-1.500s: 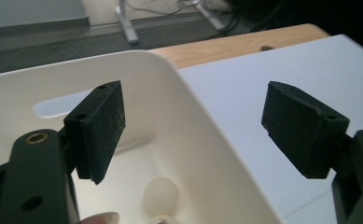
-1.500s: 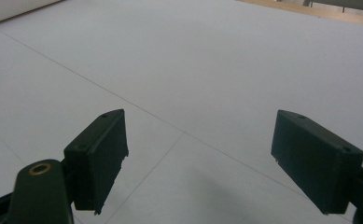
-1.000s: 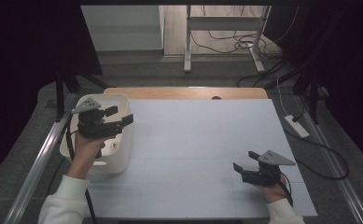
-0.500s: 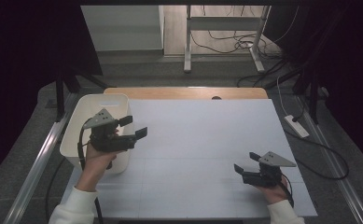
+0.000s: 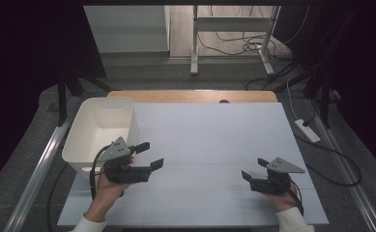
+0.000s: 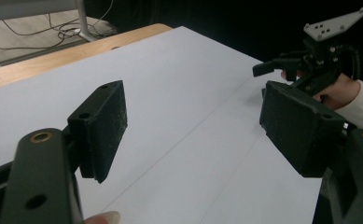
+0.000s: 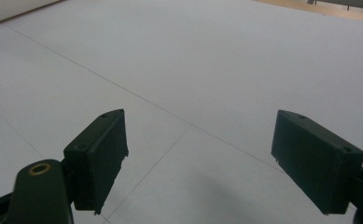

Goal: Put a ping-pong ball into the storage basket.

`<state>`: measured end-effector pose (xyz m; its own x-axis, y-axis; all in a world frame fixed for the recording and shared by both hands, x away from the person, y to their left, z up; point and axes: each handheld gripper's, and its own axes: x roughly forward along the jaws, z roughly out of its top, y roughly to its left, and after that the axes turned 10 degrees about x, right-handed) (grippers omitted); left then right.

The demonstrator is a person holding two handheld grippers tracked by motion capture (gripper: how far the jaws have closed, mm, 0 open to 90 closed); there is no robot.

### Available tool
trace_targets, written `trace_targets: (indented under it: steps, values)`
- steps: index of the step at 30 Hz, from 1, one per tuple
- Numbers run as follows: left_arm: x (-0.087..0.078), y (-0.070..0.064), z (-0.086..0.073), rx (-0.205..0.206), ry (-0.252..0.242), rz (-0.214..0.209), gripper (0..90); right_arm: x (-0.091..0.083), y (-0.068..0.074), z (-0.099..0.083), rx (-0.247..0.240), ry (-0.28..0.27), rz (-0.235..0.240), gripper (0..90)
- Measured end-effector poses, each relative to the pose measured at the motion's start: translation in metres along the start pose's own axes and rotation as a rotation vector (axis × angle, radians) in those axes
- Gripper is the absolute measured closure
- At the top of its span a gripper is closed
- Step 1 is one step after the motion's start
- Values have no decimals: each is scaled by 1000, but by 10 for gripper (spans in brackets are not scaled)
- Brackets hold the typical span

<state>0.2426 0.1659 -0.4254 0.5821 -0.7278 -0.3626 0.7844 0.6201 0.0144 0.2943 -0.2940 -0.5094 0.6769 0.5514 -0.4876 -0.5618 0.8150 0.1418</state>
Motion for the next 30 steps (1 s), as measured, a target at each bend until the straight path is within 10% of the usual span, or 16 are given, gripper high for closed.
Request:
trace_targets:
  steps: [30]
  values:
    - [-5, -5, -99, -20, 89, 21, 240, -10, 4, -4, -15, -22, 51, 185]
